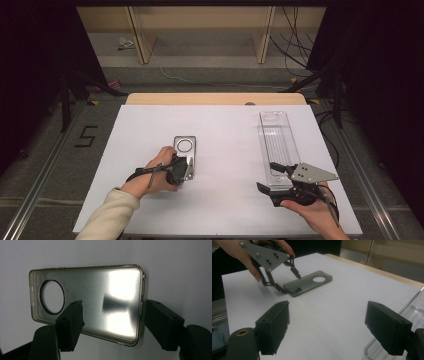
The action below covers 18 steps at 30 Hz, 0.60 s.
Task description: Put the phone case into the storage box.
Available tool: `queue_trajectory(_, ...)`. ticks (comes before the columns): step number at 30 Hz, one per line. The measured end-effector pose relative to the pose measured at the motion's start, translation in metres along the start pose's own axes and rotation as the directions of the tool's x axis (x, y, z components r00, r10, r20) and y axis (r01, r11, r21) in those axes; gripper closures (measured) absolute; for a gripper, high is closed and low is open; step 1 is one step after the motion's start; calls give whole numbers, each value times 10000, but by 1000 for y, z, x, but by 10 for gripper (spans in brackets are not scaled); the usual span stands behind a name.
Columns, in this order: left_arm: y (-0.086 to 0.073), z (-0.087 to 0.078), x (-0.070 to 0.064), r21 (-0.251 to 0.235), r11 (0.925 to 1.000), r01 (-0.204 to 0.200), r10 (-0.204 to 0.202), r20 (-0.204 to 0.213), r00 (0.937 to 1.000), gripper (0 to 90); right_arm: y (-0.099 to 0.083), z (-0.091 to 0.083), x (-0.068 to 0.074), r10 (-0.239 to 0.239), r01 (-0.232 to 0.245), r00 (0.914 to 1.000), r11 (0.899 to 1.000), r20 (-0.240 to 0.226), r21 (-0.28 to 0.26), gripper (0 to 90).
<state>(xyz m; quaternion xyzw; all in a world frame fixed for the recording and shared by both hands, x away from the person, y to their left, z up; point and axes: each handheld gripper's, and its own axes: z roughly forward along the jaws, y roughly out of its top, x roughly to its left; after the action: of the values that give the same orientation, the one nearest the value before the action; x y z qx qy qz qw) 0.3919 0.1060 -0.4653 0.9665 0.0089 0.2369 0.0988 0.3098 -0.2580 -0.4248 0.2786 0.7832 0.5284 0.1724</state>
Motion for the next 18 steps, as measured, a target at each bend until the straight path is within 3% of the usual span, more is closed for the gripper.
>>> queue_trajectory(9, 0, 1, -1, -9, 10000, -27, 27, 135, 9999, 363, 0, 0, 0, -6, 6, 10000, 10000, -10, 7, 206)
queue_trajectory(18, 1, -1, 0, 66, 9997, -250, 246, 558, 9981, 492, 0, 0, 0, -6, 6, 10000, 10000, -24, 9, 206)
